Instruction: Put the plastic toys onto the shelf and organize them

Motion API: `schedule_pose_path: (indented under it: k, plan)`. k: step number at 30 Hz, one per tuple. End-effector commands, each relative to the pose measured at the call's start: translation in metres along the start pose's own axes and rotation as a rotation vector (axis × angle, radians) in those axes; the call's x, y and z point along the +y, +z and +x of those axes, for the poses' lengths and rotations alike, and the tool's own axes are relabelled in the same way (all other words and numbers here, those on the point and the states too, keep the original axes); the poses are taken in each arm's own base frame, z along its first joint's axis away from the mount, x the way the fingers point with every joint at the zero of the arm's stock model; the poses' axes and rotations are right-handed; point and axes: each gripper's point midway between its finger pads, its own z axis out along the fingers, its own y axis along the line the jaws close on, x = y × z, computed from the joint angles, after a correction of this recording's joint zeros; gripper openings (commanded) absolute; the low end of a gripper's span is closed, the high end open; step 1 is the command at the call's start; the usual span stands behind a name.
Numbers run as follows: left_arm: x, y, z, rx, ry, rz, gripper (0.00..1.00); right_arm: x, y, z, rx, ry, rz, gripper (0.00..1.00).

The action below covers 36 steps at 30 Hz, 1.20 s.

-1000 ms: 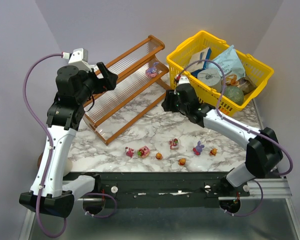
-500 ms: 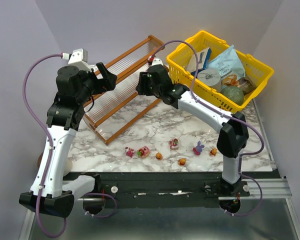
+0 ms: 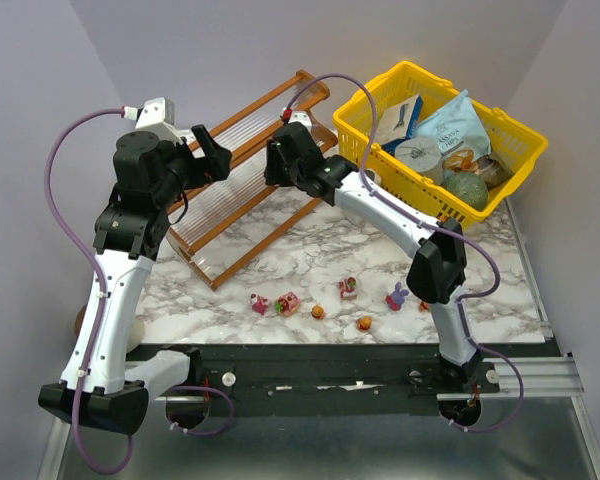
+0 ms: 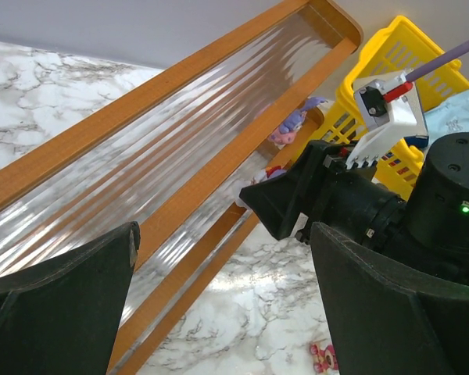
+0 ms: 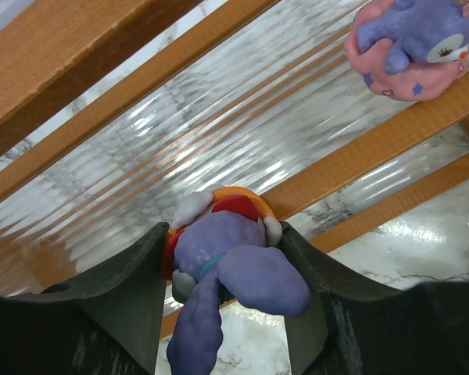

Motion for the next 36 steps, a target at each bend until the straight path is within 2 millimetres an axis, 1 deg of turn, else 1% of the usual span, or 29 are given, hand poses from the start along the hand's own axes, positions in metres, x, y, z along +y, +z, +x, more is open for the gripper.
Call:
schedule_pose_path:
  k: [1, 4, 5, 6, 12, 13, 15, 17, 24, 29, 36]
  plan:
    - [0.012, -0.001, 0.001, 0.002, 0.017, -0.063, 0.99, 0.004, 0.008, 0.000, -0.013, -0.014, 0.031, 0.28]
    - [0.021, -0.002, 0.001, -0.007, 0.022, -0.114, 0.99, 0.005, 0.011, -0.002, -0.023, -0.025, 0.039, 0.29]
    - [0.024, -0.002, 0.002, -0.008, 0.021, -0.126, 0.99, 0.003, 0.015, 0.001, -0.018, -0.035, 0.047, 0.29]
    - [0.028, -0.002, 0.001, -0.015, 0.022, -0.148, 0.99, 0.004, 0.016, 0.000, -0.022, -0.035, 0.046, 0.29]
    - [0.038, -0.004, 0.002, -0.024, 0.026, -0.199, 0.99, 0.003, 0.025, 0.006, -0.017, -0.064, 0.065, 0.31]
    - [0.040, -0.005, 0.003, -0.024, 0.027, -0.209, 0.99, 0.005, 0.025, 0.004, -0.021, -0.066, 0.063, 0.31]
    - [0.043, -0.005, 0.004, -0.023, 0.029, -0.222, 0.99, 0.006, 0.028, 0.009, -0.013, -0.075, 0.064, 0.32]
    - [0.047, -0.005, 0.005, -0.023, 0.030, -0.244, 0.99, 0.008, 0.028, 0.009, -0.013, -0.078, 0.056, 0.32]
    - [0.050, -0.007, 0.006, -0.027, 0.031, -0.257, 0.99, 0.015, 0.032, 0.012, -0.010, -0.083, 0.033, 0.34]
    - [0.050, -0.007, 0.007, -0.026, 0.032, -0.257, 0.99, 0.021, 0.036, 0.018, 0.001, -0.089, 0.007, 0.34]
    - [0.051, -0.007, 0.007, -0.027, 0.035, -0.259, 0.99, 0.027, 0.032, 0.019, 0.007, -0.098, -0.017, 0.36]
